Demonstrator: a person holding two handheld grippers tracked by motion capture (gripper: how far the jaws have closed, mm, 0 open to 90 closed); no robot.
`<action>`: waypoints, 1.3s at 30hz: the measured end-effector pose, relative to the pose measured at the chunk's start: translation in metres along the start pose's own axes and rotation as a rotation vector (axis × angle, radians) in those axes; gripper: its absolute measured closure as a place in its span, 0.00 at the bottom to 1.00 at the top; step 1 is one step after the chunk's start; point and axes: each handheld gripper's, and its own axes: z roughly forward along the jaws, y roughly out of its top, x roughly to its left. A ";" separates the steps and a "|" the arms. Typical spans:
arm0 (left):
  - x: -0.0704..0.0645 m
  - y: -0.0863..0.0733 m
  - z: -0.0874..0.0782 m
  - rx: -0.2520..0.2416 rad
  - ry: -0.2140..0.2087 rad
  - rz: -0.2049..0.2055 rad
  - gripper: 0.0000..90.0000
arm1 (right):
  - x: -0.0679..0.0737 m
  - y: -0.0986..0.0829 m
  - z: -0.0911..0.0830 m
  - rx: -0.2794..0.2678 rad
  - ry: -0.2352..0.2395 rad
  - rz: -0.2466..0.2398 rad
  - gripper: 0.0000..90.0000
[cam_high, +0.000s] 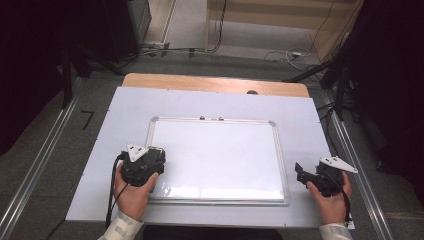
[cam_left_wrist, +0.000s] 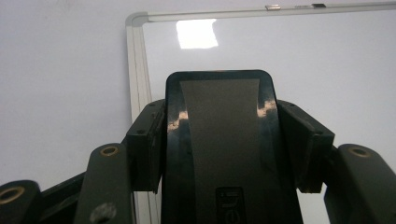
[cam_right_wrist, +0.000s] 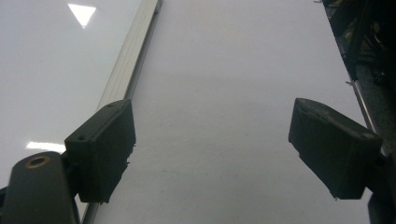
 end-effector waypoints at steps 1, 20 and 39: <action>-0.002 -0.001 0.001 0.006 0.001 0.004 0.45 | 0.000 0.000 0.000 0.001 0.000 0.000 0.15; -0.014 -0.014 0.016 0.049 0.086 0.007 0.43 | 0.001 0.000 0.000 0.004 0.000 -0.002 0.15; -0.015 -0.012 0.018 0.034 0.095 -0.001 0.36 | 0.001 0.000 0.001 0.005 0.001 -0.003 0.15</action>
